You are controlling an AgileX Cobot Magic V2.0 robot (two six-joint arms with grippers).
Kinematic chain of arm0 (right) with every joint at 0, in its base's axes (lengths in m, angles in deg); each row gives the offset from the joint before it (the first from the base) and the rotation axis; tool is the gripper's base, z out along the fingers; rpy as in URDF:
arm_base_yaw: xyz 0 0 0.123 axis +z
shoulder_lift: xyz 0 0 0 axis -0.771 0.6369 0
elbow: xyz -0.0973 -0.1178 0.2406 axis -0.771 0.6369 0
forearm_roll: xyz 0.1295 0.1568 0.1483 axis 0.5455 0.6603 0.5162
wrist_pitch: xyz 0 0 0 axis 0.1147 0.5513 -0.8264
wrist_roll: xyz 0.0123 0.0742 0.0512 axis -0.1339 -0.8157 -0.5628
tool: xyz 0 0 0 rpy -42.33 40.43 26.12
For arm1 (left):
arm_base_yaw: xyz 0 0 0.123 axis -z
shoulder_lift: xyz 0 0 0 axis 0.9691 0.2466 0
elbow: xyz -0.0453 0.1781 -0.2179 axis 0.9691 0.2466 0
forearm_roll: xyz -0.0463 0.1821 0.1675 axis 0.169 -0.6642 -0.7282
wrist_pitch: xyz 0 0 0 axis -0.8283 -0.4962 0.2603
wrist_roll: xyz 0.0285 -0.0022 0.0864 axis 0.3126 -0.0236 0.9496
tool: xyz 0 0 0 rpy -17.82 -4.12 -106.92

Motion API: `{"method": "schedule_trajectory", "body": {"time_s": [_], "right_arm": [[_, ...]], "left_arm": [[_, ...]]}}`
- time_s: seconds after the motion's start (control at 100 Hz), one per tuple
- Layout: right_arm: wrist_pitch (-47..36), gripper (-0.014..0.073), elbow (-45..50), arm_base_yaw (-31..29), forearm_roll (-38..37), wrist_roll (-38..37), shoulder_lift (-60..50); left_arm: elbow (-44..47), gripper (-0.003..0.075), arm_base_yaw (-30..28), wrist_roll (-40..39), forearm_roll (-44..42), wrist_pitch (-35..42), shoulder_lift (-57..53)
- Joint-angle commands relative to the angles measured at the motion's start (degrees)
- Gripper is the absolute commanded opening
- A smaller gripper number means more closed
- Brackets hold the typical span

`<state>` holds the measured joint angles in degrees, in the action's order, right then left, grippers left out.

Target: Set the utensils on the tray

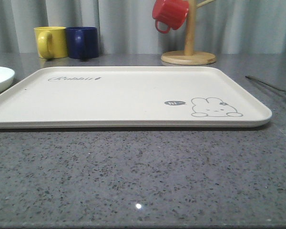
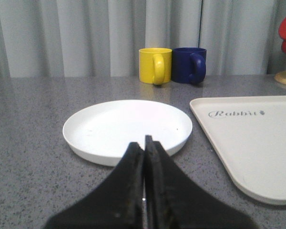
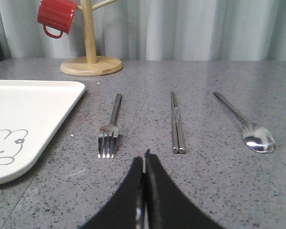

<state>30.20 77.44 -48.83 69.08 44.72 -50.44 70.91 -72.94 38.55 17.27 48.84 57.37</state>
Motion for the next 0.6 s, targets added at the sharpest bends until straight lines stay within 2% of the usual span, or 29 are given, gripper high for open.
{"method": "schedule_trajectory", "body": {"time_s": [0.0, 0.3, 0.59], "right_arm": [[-4.2, -0.0069, 0.0, -0.1, -0.2, 0.4, -0.2], [-4.2, -0.0069, 0.0, -0.1, -0.2, 0.4, -0.2], [-4.2, -0.0069, 0.0, -0.1, -0.2, 0.4, -0.2]], "left_arm": [[-0.4, -0.0020, -0.4, 0.0, -0.2, 5.5, -1.9], [-14.6, -0.0020, -0.4, 0.0, -0.8, -7.9, 7.9], [-30.5, -0.0016, -0.4, 0.0, -0.9, -17.0, 31.0]]}}
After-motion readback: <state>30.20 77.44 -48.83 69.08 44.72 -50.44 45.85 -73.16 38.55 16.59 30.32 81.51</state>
